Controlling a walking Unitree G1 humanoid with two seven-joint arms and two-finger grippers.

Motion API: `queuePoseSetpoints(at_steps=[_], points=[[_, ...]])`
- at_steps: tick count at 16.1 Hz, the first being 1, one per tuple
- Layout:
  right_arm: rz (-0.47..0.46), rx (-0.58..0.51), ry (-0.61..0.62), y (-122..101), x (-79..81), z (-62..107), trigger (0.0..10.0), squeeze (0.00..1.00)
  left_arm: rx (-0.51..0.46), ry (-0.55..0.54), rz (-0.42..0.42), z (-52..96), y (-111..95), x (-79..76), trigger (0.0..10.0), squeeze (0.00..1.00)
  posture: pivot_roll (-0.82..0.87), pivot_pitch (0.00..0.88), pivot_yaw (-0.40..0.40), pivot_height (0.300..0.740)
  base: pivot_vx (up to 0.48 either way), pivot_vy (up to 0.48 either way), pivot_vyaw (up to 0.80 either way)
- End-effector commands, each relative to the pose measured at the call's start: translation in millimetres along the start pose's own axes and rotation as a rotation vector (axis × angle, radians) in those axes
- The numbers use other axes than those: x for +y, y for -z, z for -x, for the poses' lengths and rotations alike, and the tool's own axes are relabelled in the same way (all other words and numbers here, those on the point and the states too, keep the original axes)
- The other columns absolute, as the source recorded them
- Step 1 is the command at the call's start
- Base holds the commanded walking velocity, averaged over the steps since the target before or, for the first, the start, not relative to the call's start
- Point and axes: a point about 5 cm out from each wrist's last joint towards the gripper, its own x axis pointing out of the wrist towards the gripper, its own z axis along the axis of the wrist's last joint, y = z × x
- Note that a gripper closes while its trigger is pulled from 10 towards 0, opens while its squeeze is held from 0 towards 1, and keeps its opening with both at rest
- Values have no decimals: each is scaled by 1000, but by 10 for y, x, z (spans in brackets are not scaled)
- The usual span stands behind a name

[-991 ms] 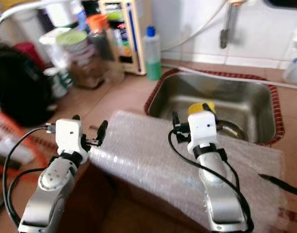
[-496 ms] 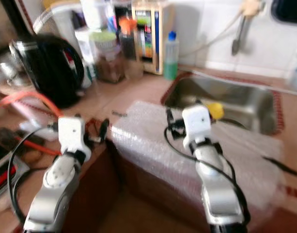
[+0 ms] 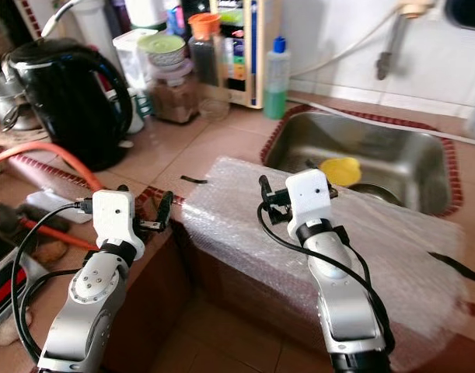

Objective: Kitchen organization

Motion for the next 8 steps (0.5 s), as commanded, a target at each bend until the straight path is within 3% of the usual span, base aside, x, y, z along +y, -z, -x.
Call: queuePoseSetpoints(at_steps=[1,8], points=[[-3,-3,-49,-23,57,-49,10000,0,-12,-28,2,2,-18,3,10000,0,-179,30,2,740,0,0,0],[3,-19,-148,-68,167,-192,10000,0,-18,-116,38,71,10,31,10000,0,-119,20,-61,740,0,0,0]])
